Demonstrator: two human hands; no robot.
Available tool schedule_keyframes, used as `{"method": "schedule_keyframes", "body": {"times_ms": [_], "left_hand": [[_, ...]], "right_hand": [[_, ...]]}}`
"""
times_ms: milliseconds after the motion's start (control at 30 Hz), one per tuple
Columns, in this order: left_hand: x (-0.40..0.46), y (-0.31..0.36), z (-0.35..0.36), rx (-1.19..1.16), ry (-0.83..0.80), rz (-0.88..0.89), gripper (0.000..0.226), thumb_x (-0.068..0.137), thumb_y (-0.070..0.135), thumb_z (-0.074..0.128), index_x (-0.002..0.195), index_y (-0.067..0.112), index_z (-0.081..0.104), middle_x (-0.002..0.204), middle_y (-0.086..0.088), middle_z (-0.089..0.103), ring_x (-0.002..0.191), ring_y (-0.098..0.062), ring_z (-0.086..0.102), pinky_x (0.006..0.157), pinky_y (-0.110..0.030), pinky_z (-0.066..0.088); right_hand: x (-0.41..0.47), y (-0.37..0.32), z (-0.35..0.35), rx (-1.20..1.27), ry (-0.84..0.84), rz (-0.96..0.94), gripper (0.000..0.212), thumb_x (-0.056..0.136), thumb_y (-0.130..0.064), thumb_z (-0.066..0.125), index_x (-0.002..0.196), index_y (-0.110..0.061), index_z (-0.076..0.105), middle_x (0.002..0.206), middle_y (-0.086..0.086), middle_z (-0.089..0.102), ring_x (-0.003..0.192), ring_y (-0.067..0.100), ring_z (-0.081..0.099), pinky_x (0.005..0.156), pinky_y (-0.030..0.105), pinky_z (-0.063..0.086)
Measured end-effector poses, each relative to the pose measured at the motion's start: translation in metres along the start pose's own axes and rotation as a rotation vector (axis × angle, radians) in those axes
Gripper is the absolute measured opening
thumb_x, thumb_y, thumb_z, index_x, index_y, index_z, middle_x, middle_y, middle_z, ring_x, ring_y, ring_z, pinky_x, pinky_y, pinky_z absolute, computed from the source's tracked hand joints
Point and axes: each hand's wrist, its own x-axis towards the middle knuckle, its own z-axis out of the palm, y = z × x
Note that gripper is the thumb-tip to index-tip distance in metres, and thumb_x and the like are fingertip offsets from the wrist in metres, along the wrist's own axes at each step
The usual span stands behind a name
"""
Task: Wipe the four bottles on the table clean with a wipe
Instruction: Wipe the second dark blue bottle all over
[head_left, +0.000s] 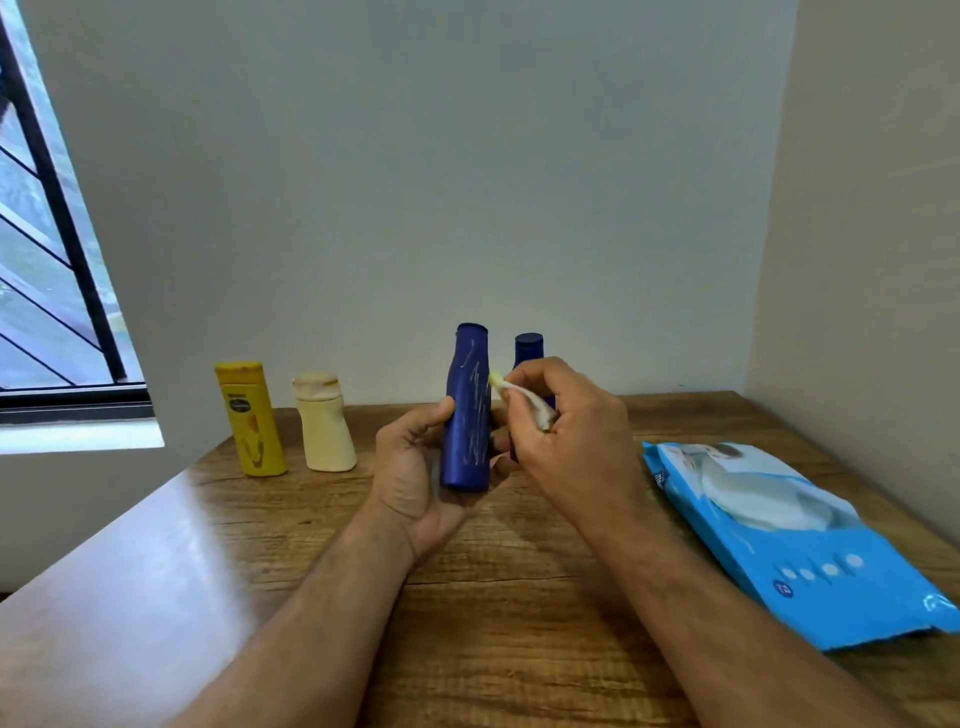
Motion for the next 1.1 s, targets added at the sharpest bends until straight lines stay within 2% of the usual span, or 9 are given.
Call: {"method": "schedule_keyframes", "body": {"times_ms": [100, 167, 267, 367, 467, 667, 833, 967, 1100], "left_hand": [[0.002, -0.002, 0.004, 0.032, -0.05, 0.006, 0.03, 0.085, 0.018, 0.055, 0.099, 0.004, 0.077, 0.097, -0.017, 0.071, 0.082, -0.028, 0.068, 0.08, -0.042, 0.055], [0.002, -0.003, 0.006, 0.067, -0.074, 0.017, 0.034, 0.082, 0.012, 0.055, 0.111, 0.005, 0.072, 0.1, -0.015, 0.071, 0.084, -0.027, 0.068, 0.075, -0.04, 0.057], [0.002, -0.004, 0.006, 0.212, -0.117, 0.027, 0.052, 0.074, 0.009, 0.061, 0.126, 0.012, 0.065, 0.108, -0.012, 0.069, 0.091, -0.026, 0.064, 0.086, -0.042, 0.048], [0.002, -0.003, 0.004, 0.303, -0.076, 0.053, 0.063, 0.067, 0.01, 0.068, 0.129, 0.017, 0.063, 0.11, -0.01, 0.069, 0.085, -0.022, 0.064, 0.076, -0.038, 0.048], [0.0, -0.002, 0.005, 0.3, -0.056, 0.09, 0.065, 0.068, 0.008, 0.071, 0.131, 0.019, 0.061, 0.109, -0.008, 0.072, 0.084, -0.021, 0.067, 0.072, -0.037, 0.051], [-0.005, 0.004, 0.009, 0.248, -0.022, 0.071, 0.061, 0.074, 0.004, 0.071, 0.132, 0.016, 0.058, 0.11, -0.012, 0.073, 0.093, -0.025, 0.071, 0.074, -0.041, 0.057], [-0.007, 0.006, 0.011, 0.336, -0.096, 0.023, 0.067, 0.068, 0.003, 0.075, 0.131, 0.016, 0.057, 0.107, -0.01, 0.072, 0.085, -0.027, 0.067, 0.059, -0.036, 0.057], [-0.007, 0.005, 0.01, 0.382, -0.112, 0.019, 0.069, 0.066, 0.002, 0.075, 0.131, 0.016, 0.056, 0.109, -0.01, 0.071, 0.081, -0.027, 0.066, 0.056, -0.034, 0.057], [-0.006, 0.008, 0.007, 0.339, -0.075, 0.075, 0.066, 0.066, 0.005, 0.072, 0.13, 0.014, 0.058, 0.106, -0.009, 0.072, 0.08, -0.022, 0.067, 0.06, -0.033, 0.053]], "right_hand": [[0.001, -0.001, -0.001, 0.027, 0.025, 0.002, 0.012, 0.094, -0.037, 0.057, 0.105, -0.031, 0.056, 0.088, -0.007, 0.067, 0.071, 0.011, 0.069, 0.057, 0.033, 0.06], [0.0, -0.004, -0.001, -0.038, 0.022, -0.038, 0.011, 0.095, -0.032, 0.06, 0.106, -0.029, 0.057, 0.088, -0.007, 0.068, 0.07, 0.008, 0.066, 0.058, 0.027, 0.057], [-0.001, -0.005, 0.001, -0.099, 0.053, -0.056, 0.014, 0.095, -0.026, 0.062, 0.108, -0.025, 0.062, 0.095, -0.006, 0.069, 0.074, 0.007, 0.063, 0.063, 0.02, 0.054], [0.001, -0.001, 0.002, -0.117, 0.105, -0.063, 0.019, 0.094, -0.023, 0.062, 0.112, -0.025, 0.068, 0.103, -0.006, 0.069, 0.086, 0.006, 0.063, 0.075, 0.02, 0.055], [0.0, 0.002, 0.0, -0.142, 0.048, -0.104, 0.023, 0.093, -0.02, 0.064, 0.114, -0.026, 0.071, 0.101, -0.008, 0.067, 0.086, 0.003, 0.061, 0.077, 0.01, 0.049], [0.0, 0.002, -0.001, -0.112, -0.111, -0.081, 0.023, 0.089, -0.02, 0.067, 0.11, -0.027, 0.073, 0.099, -0.011, 0.069, 0.085, 0.003, 0.063, 0.075, 0.016, 0.054], [0.002, 0.003, -0.004, -0.115, 0.048, -0.066, 0.023, 0.093, -0.019, 0.064, 0.114, -0.026, 0.072, 0.097, -0.009, 0.066, 0.084, -0.009, 0.057, 0.076, -0.001, 0.04], [0.005, 0.006, -0.008, -0.112, 0.099, -0.025, 0.025, 0.094, -0.02, 0.062, 0.116, -0.027, 0.072, 0.096, -0.007, 0.066, 0.085, -0.002, 0.058, 0.076, 0.001, 0.04], [0.001, 0.002, -0.005, -0.09, -0.032, -0.108, 0.025, 0.089, -0.015, 0.068, 0.111, -0.026, 0.075, 0.095, -0.008, 0.069, 0.083, 0.0, 0.061, 0.073, 0.006, 0.046]]}}
